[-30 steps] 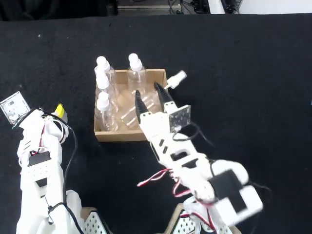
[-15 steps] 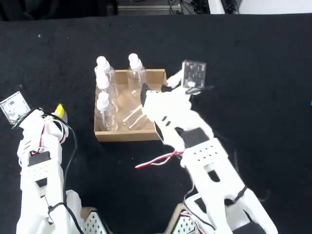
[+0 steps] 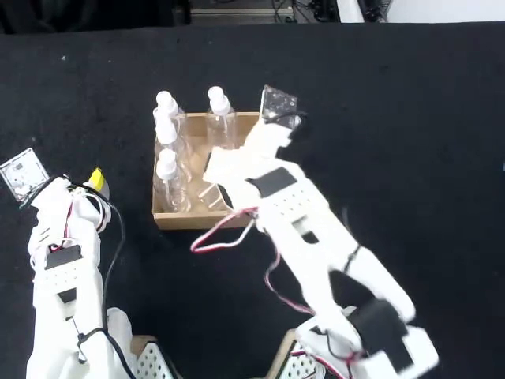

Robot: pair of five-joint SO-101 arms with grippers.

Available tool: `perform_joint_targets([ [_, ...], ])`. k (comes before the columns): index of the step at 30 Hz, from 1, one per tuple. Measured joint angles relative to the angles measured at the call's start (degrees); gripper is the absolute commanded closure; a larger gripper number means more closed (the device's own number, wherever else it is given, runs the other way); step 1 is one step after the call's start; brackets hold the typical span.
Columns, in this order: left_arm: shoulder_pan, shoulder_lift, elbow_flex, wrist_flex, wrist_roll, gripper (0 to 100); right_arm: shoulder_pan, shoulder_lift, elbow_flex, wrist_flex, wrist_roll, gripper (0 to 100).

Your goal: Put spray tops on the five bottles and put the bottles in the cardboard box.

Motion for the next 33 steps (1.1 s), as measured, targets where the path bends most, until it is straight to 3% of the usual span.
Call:
perform_joint_targets([
  [19,0.00,0.00,0.00,0.00,0.00,80,0.00,19.78,-13.63,0.00,-12.13,64.9],
  [33,0.00,0.00,0.00,0.00,0.00,80,1.85,23.56,-13.63,-1.41,-13.01,81.9],
])
